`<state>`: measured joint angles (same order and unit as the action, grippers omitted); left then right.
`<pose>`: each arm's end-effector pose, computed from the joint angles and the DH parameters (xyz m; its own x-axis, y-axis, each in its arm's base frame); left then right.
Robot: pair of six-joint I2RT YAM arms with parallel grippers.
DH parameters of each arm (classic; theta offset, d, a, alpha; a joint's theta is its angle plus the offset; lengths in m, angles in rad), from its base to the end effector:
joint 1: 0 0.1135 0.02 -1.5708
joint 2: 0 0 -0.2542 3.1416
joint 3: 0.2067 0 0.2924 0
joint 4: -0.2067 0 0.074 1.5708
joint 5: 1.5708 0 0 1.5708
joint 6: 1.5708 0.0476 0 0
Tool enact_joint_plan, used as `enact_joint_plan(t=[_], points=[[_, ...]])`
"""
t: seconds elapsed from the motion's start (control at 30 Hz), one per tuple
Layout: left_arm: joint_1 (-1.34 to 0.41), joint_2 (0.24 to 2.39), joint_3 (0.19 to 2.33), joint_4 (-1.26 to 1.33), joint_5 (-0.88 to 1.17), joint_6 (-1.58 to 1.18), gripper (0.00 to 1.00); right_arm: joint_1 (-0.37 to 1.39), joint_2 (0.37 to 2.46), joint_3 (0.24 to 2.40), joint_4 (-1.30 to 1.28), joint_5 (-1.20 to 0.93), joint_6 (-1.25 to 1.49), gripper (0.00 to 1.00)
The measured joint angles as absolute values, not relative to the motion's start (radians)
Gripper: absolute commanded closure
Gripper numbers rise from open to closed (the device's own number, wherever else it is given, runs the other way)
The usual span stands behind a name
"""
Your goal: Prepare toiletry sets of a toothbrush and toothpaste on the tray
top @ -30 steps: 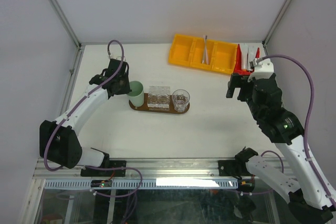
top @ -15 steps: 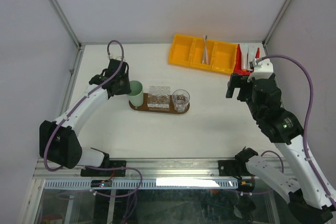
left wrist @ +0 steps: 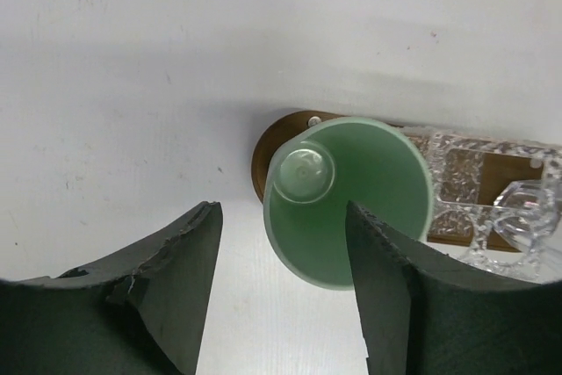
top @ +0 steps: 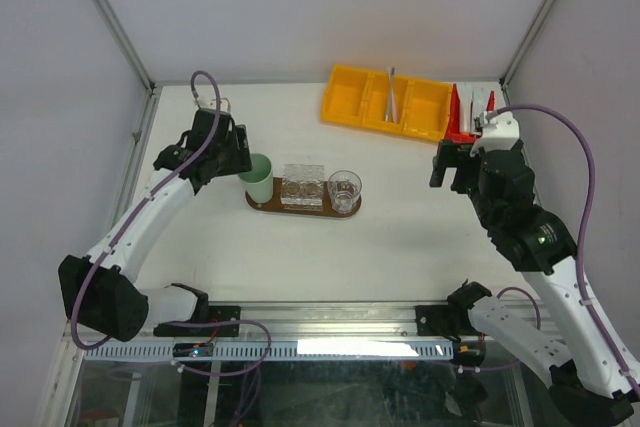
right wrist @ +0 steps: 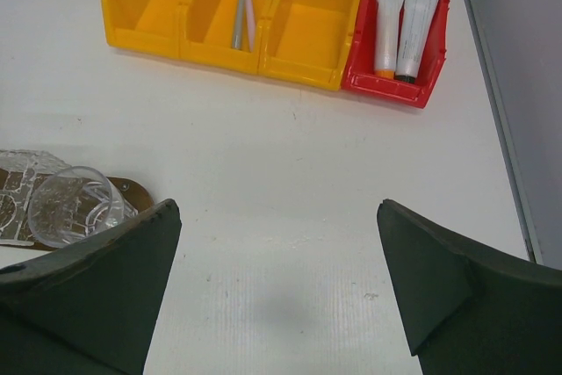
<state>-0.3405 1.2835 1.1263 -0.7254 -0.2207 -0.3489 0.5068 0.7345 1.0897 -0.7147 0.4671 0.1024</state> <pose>0.3018 -0.0959 0.2787 -0.7508 -0.0879 -0.6547 -0.0658 0.9961 -0.0582 0.1746 0.0724 0.3987 -0.3126 -0.0691 -0.9474 -0.0331 0.9975 -0.0619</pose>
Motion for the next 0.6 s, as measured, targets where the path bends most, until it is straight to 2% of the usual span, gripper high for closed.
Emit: enact_joint_plan(t=[0.2,0.37,0.6], points=[[-0.34,1.22,1.222,-0.736,-0.2,-0.344,0.21,0.507,0.741,1.09,-0.718,0.463,0.103,0.02],[-0.34,1.178,1.325,-0.733,-0.188,-0.336,0.02,0.507,0.759,1.09,-0.745,0.456,0.111,0.02],[-0.34,1.116,1.389,-0.643,-0.144,-0.317,0.01,0.507,0.793,1.093,-0.783,0.422,0.142,0.02]])
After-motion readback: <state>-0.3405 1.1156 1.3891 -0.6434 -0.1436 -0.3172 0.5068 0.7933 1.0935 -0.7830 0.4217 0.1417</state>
